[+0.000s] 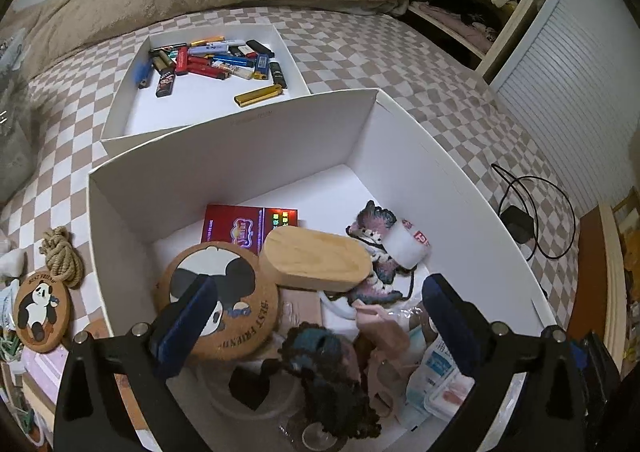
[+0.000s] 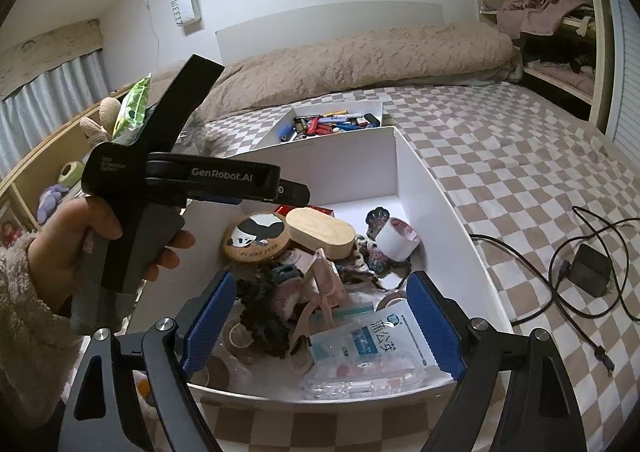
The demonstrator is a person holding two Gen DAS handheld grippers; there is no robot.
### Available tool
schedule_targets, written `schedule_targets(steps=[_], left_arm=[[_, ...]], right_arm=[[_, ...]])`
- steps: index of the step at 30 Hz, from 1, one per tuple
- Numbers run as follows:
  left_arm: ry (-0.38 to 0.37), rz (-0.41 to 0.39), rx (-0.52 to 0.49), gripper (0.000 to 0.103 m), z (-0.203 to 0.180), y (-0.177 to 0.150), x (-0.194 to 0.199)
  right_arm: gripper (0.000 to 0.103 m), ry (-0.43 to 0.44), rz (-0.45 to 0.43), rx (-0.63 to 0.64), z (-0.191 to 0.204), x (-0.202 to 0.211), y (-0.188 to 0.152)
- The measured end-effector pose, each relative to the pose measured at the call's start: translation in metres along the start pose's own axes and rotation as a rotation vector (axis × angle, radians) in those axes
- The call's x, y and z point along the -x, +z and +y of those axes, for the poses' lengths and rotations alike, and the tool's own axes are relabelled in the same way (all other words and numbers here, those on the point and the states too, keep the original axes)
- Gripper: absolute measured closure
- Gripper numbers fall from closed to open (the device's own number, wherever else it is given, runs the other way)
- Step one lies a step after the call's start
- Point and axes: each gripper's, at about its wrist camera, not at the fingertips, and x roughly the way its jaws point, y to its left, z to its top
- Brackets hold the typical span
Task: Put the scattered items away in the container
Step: 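Lower the wooden oval box into the shoe box and open the left tool, then withdraw both open tools from the shoe box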
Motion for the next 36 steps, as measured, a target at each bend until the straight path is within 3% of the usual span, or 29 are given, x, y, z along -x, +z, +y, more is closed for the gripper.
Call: schedule_targets(steps=[36], left_arm=[[0.095, -0.208, -0.085, 0.000, 0.012, -0.074, 0.111]], right_arm=[[0.015, -0.117, -0.058, -0.013, 0.026, 0.050, 0.006]])
